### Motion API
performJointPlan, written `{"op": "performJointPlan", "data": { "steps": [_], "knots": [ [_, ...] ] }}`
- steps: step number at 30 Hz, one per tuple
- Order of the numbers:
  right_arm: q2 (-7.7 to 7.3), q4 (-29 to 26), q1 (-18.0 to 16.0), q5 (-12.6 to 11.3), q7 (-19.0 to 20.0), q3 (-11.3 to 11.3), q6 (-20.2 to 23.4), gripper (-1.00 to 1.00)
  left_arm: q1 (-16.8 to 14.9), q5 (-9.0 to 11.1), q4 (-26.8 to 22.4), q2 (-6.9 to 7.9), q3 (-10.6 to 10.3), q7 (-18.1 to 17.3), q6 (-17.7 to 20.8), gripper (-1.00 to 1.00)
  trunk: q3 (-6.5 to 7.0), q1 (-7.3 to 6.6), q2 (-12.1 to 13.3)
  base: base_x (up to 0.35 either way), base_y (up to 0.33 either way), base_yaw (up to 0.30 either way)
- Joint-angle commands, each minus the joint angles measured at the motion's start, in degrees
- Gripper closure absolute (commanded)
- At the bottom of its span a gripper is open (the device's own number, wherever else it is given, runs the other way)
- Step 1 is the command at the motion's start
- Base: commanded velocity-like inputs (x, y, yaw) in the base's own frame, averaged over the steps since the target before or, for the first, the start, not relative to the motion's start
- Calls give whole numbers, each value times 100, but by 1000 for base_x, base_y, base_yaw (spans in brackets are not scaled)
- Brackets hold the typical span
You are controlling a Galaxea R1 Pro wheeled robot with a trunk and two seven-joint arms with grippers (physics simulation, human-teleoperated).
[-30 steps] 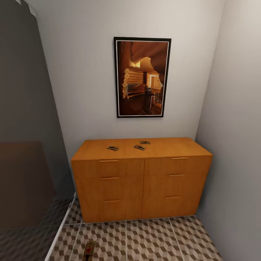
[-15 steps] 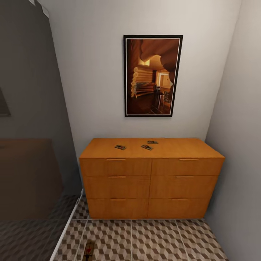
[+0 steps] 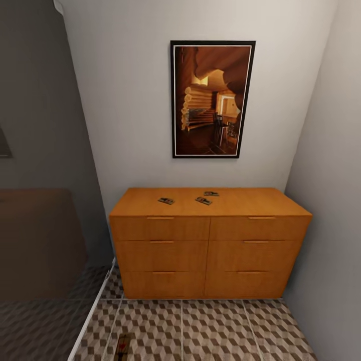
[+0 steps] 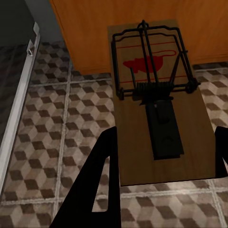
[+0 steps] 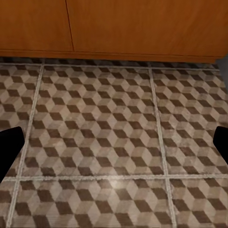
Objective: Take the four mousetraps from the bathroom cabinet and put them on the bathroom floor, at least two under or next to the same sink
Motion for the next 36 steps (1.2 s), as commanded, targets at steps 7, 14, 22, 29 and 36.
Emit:
{"op": "performJointPlan", "data": {
  "steps": [7,14,22,29,36],
  "knots": [
    [-1,3,-2,3,-12,2,-16,-100,-11,-10,25,-1,-50,55,-33,100,-70,0,-4,0,0,0],
    [1,3,-2,3,-12,7,-21,-100,-11,-10,30,-1,-52,55,-29,100,-133,0,-4,0,0,0],
    [11,-59,-3,19,-22,8,-28,-100,-9,-9,31,-8,-56,55,-29,100,-154,0,-4,0,0,0],
    [0,-692,-1,28,-61,-5,58,-100,-6,-10,31,-9,-53,55,-29,100,-156,0,-4,0,0,0],
    [-1,-1584,-3,29,-70,-14,912,-100,-4,-10,31,-9,-53,55,-29,100,-156,0,-4,0,0,0]
  ]
}}
